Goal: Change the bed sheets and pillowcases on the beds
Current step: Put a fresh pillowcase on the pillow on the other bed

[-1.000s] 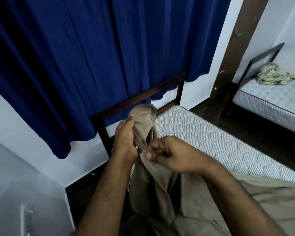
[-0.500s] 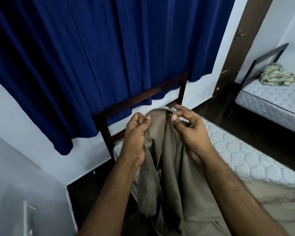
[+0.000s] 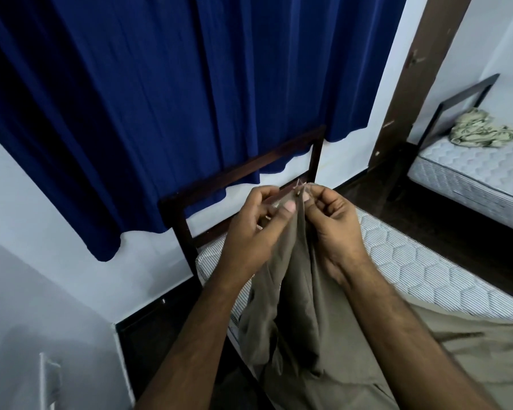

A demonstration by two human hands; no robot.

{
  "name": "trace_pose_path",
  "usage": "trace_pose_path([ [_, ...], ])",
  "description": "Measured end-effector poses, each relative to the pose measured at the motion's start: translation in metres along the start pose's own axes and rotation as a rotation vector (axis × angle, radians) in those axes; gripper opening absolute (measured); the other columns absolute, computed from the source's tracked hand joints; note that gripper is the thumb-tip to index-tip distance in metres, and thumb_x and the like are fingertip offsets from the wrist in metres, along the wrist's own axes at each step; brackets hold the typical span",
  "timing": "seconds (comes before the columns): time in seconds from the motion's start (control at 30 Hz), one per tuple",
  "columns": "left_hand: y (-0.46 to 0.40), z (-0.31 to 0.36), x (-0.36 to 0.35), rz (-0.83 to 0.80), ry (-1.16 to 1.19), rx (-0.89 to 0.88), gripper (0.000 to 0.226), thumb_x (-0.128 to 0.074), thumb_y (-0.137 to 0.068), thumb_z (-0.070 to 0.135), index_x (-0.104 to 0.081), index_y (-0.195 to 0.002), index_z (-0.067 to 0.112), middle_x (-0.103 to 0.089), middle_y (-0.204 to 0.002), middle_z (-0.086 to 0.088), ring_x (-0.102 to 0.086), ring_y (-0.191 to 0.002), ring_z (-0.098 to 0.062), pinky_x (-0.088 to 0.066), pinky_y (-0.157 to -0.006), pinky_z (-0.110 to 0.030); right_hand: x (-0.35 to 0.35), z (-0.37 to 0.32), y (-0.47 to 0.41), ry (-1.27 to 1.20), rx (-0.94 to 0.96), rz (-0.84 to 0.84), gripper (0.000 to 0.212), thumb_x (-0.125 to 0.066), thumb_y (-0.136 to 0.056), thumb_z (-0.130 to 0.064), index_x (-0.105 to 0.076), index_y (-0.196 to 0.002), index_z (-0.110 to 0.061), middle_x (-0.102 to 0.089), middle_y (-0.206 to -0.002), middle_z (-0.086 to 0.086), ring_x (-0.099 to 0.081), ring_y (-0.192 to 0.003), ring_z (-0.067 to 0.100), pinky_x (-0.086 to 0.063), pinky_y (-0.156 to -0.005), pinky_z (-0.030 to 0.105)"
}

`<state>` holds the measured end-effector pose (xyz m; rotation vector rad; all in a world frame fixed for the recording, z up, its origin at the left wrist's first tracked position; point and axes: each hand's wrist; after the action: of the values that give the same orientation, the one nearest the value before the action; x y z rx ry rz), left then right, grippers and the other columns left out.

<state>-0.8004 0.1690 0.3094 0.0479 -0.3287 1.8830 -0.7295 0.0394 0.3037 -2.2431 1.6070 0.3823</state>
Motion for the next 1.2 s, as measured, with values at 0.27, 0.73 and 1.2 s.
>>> trace_pose_path([
  [0.27,-0.014,0.005,-0.011,0.085,0.307,0.230,0.026,-0.068,-0.096,0.024,-0.069,-0.100,-0.001,-0.067,-0.076,-0.008,-0.056,-0.058,-0.013,-0.039,-0.042,-0.021,0.003,0.005,0.008,0.182,0.107,-0.108,0.013,-0.061,-0.099,-0.009,-0.066,-0.107,-0.002,-0.073,-0.099,0.015,-0.068,-0.089,0.023,-0.057,-0.084,0.033],
  [0.73,-0.015,-0.013,-0.033,0.203,0.148,0.094,0.009,-0.063,-0.099,0.017,-0.061,-0.093,0.011,-0.075,-0.078,-0.009,-0.071,-0.070,-0.019,-0.058,-0.066,-0.036,0.021,-0.012,0.011,0.973,0.185,-0.458,0.008,-0.064,-0.097,-0.015,-0.062,-0.088,-0.014,-0.063,-0.072,-0.002,-0.054,-0.063,0.011,-0.042,-0.063,0.025],
  [1.2,-0.003,0.002,-0.033,0.060,0.428,0.066,0.013,-0.056,-0.102,0.009,-0.053,-0.099,-0.003,-0.068,-0.081,-0.018,-0.064,-0.069,-0.017,-0.052,-0.059,-0.027,0.016,-0.015,0.000,0.551,0.160,-0.098,0.006,-0.066,-0.097,-0.015,-0.064,-0.092,-0.011,-0.065,-0.066,-0.004,-0.056,-0.059,0.005,-0.045,-0.060,0.024],
])
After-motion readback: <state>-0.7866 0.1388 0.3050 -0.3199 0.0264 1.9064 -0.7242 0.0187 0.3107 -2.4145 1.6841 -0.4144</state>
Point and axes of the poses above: each hand's wrist, its own y-axis away from the middle knuckle, its own x-axis out of the back of the hand, z = x × y
